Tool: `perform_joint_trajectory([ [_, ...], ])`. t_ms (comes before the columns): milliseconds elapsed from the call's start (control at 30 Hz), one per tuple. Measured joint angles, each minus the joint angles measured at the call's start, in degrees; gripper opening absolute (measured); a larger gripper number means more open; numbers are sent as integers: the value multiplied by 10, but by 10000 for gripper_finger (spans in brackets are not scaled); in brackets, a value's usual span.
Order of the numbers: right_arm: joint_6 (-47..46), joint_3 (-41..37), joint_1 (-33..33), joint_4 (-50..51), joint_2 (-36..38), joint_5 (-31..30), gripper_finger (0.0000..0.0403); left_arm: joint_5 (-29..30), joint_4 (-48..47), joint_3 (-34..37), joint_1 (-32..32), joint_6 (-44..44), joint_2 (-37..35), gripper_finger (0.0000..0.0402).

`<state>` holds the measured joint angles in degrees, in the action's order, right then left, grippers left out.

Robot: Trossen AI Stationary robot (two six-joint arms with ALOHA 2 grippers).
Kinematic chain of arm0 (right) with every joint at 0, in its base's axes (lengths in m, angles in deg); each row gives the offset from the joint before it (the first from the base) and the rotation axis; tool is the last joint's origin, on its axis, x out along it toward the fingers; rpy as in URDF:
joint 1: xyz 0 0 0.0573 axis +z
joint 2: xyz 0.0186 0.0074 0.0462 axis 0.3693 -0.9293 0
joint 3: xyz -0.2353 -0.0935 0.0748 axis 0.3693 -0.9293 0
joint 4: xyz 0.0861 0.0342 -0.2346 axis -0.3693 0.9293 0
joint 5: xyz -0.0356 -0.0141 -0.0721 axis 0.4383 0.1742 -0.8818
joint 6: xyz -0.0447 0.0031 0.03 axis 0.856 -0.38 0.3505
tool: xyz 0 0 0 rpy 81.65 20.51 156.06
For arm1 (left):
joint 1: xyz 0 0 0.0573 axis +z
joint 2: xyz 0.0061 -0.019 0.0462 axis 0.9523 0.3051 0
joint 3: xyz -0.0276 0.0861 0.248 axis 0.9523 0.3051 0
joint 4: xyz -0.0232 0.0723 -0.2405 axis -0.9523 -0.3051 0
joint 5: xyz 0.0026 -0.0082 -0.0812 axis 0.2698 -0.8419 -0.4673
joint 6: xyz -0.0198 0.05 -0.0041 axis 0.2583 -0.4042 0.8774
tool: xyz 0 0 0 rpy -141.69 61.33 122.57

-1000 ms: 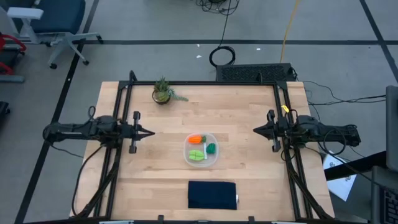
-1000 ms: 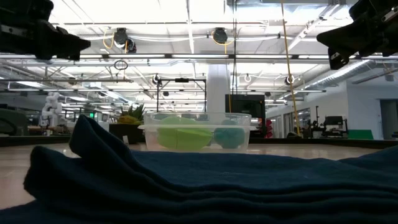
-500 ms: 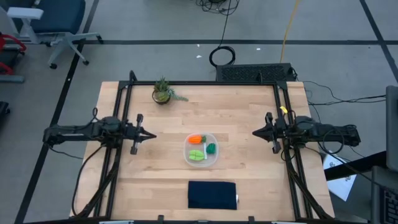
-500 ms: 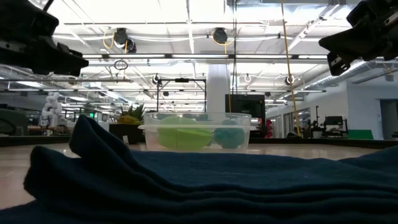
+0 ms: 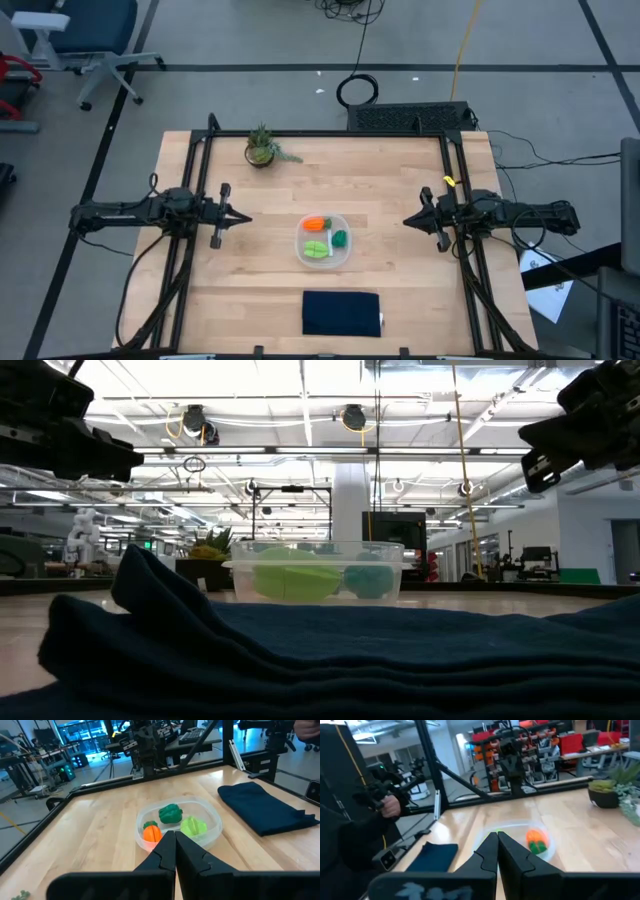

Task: Pick and placing Produce into tupperware
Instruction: Return to Home Position

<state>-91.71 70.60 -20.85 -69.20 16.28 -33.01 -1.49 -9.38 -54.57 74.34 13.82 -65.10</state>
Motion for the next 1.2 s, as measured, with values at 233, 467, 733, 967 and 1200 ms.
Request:
perform_joint_trajectory([
  [233,-14,-22,0,-36,0,2,0,0,0,0,0,1,0,1],
  [467,6,-23,0,-28,0,2,0,6,-1,0,0,-2,0,1],
  [733,11,-24,0,-26,0,2,0,11,-2,0,0,-1,0,2],
  [967,28,-24,0,-25,0,0,0,31,-3,0,0,-5,0,17],
  [1200,19,-25,0,-35,0,3,0,61,-3,0,0,0,0,14],
])
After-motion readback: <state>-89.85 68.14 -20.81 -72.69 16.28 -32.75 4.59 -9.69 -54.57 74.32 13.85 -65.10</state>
